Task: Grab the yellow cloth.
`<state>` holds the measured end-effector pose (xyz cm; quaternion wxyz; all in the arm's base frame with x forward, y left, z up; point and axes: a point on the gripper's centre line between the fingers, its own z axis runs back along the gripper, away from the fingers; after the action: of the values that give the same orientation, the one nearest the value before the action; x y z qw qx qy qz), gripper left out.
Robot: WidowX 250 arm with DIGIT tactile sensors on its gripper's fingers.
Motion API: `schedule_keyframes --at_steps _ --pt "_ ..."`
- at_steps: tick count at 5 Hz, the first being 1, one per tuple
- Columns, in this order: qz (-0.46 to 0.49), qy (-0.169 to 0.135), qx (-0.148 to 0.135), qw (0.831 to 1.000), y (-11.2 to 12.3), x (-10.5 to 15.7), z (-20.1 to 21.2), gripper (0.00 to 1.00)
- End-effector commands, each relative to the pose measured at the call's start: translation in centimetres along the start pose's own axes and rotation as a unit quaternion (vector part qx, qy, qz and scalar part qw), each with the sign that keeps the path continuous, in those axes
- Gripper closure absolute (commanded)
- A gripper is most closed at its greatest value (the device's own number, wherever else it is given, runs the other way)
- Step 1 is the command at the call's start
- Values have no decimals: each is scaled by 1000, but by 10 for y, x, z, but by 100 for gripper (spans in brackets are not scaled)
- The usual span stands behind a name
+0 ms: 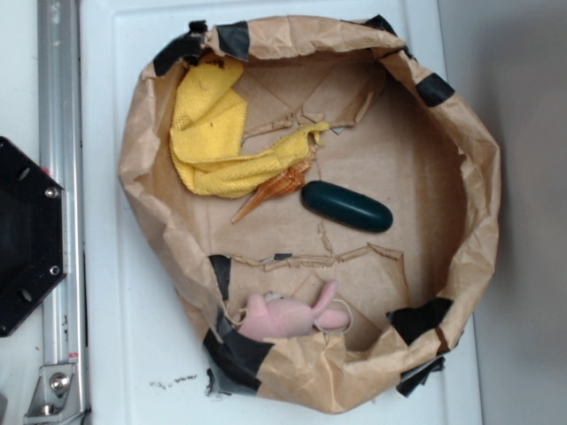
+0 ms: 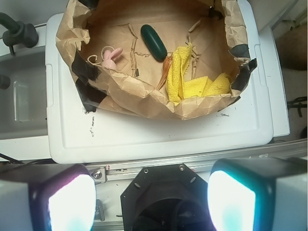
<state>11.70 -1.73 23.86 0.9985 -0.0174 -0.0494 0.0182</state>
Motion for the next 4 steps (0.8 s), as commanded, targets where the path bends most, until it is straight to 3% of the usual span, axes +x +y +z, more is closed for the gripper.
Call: schedule_keyframes --at_steps 1,2,3,4 --pt "0 0 0 1000 0 0 0 0" --pt "-57 -43 20 997 8 48 -19 0" --pt "-91 -60 41 993 9 82 -47 0" --pt "-128 -14 46 991 18 109 -99 0"
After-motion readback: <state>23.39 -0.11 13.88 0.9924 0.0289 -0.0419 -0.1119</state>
